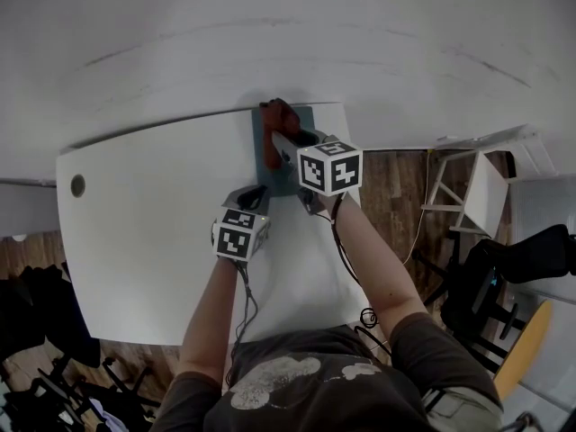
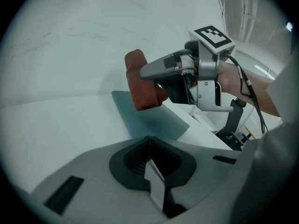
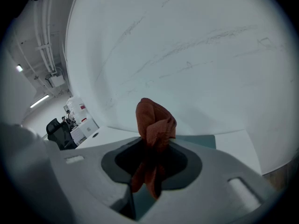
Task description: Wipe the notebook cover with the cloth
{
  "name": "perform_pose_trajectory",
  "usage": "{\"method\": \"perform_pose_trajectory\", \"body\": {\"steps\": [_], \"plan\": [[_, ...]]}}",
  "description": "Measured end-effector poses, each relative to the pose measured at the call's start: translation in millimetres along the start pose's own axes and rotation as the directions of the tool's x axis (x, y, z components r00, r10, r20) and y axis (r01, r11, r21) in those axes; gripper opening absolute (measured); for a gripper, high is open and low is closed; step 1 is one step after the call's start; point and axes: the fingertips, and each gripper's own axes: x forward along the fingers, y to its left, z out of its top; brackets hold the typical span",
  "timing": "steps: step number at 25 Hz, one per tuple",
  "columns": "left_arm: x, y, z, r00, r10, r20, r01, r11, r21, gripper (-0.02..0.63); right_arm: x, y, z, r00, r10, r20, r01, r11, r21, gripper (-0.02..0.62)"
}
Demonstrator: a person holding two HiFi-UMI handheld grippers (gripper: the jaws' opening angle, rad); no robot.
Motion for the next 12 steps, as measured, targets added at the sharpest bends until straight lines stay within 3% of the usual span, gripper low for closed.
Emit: {"method": "perform_pose_trajectory", "body": {"steps": [12], "plan": [[0, -3, -1, 0.999, -0.023, -0.044, 0.022, 0.999, -0.027, 0.006, 49, 3, 5, 0.996, -0.052, -0.075, 0.042, 0.990, -0.135, 0.106]]}}
